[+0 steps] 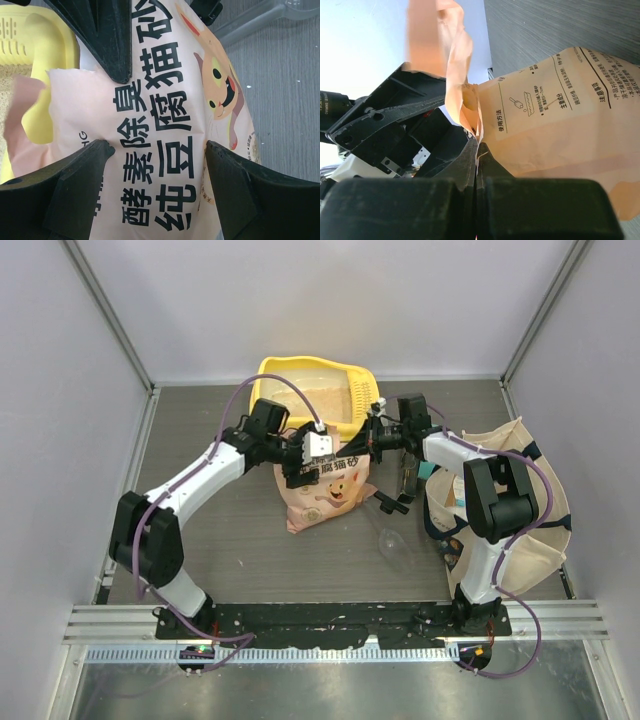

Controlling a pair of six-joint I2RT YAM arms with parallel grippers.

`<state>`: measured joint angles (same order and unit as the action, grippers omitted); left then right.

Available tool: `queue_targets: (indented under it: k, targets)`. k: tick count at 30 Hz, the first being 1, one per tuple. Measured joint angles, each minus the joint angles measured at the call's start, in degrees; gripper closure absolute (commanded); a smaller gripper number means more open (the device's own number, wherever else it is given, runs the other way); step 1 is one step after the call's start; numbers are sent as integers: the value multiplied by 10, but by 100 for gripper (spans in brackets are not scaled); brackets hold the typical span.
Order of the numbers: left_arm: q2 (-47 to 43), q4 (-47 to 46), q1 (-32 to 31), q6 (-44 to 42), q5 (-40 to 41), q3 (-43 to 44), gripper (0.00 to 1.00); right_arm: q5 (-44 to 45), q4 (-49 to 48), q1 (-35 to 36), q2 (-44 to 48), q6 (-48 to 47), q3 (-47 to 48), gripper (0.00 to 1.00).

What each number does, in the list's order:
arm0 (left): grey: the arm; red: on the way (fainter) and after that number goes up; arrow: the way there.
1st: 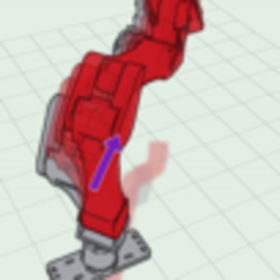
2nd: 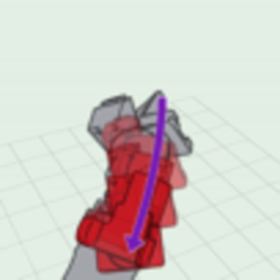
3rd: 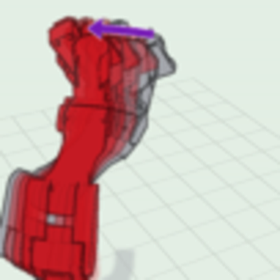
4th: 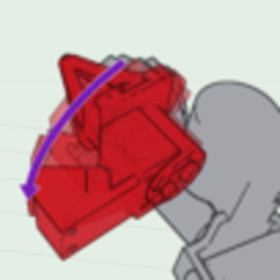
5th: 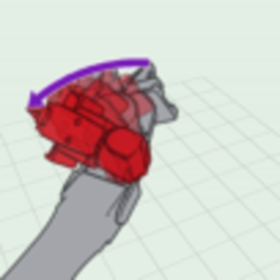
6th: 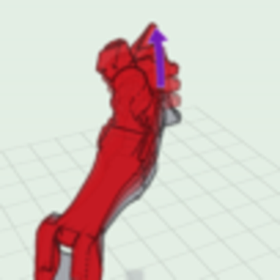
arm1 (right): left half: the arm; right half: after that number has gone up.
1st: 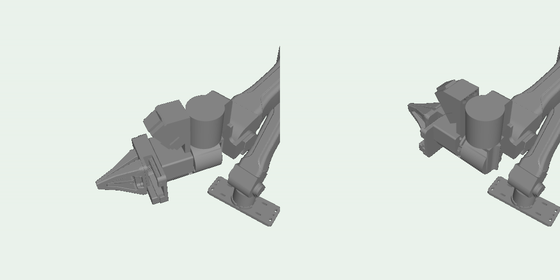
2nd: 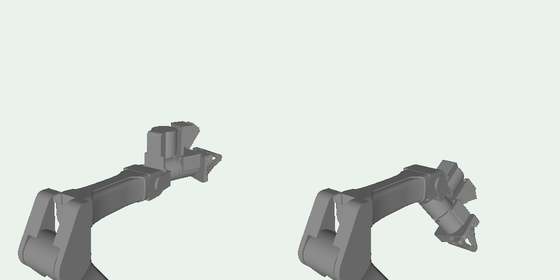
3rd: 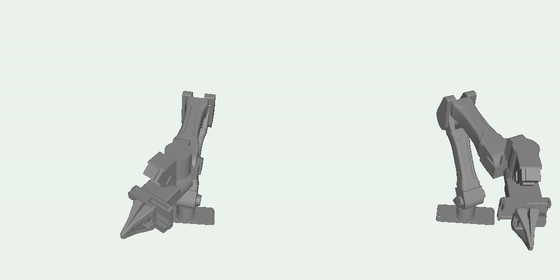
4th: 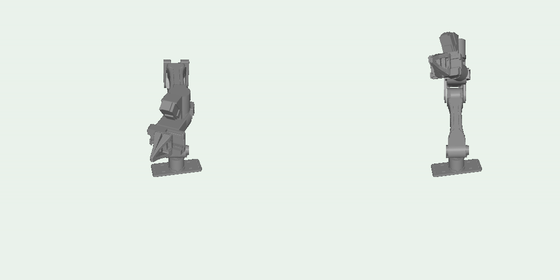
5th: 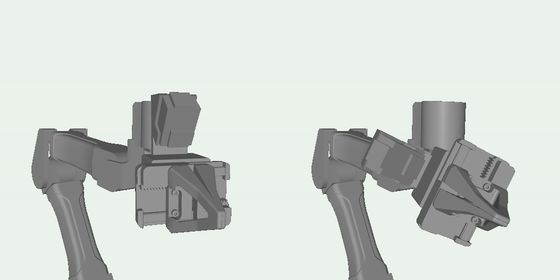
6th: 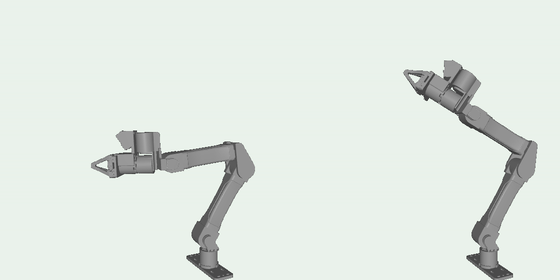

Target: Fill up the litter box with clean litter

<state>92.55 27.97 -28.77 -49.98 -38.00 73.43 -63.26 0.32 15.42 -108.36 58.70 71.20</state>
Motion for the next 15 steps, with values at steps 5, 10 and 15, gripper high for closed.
queue_targets:
  k: [5, 10, 15]
  targets:
    - [31, 61, 1, 6, -13, 54, 21, 0, 0, 0, 0, 0, 0, 99]
    - [41, 83, 4, 4, -26, 66, 17, -1, 1, 0, 0, 0, -1, 99]
    - [27, 34, 2, 20, -28, 6, 24, -3, 5, 0, 0, -2, -2, 99]
